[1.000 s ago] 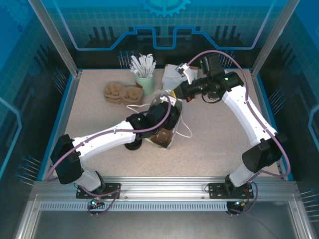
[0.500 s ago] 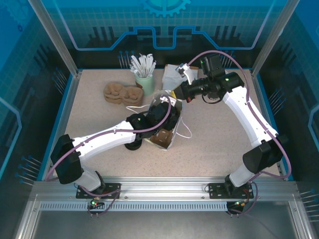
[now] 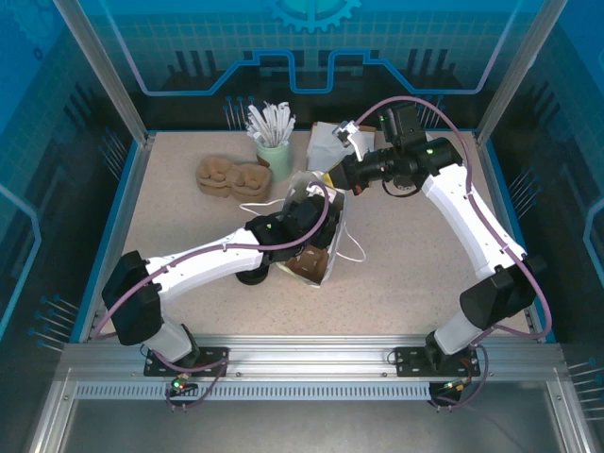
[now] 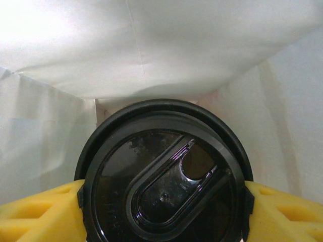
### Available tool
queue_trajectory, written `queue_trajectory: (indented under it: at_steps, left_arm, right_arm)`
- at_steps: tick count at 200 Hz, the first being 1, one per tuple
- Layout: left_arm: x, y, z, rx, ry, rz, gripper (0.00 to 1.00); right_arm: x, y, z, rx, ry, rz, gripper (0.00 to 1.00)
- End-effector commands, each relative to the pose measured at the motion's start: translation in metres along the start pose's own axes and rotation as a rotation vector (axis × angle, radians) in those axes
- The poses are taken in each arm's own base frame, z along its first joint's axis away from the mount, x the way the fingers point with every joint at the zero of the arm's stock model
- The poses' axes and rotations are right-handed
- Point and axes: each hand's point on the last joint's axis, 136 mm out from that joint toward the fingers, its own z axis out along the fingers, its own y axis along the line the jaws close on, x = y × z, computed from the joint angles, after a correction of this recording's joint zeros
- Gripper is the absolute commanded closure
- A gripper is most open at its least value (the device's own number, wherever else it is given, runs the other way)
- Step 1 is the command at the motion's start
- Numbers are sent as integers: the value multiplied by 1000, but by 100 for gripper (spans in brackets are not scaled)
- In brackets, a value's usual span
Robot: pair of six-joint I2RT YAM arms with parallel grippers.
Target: Pack the takeout coffee
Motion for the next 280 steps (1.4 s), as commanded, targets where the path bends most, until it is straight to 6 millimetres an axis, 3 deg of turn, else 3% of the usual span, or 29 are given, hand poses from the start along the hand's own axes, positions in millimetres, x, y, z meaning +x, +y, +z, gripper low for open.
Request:
queue_trajectory:
  at_steps: [1, 141, 222, 280]
  left_arm:
    - [1, 1, 7, -10, 1, -4, 30]
    - [19, 11, 31, -21, 137, -72, 30]
    - [25, 13, 50, -4, 209, -110, 30]
    - [24, 16, 61, 4, 243, -140, 30]
  right_arm:
    - [-4, 19, -3, -48, -24, -29, 100]
    - [-2, 5, 13, -48, -19, 14, 100]
    - [-8, -14, 27, -43, -8, 54, 81]
    - [-33, -27, 10, 7, -52, 100, 60]
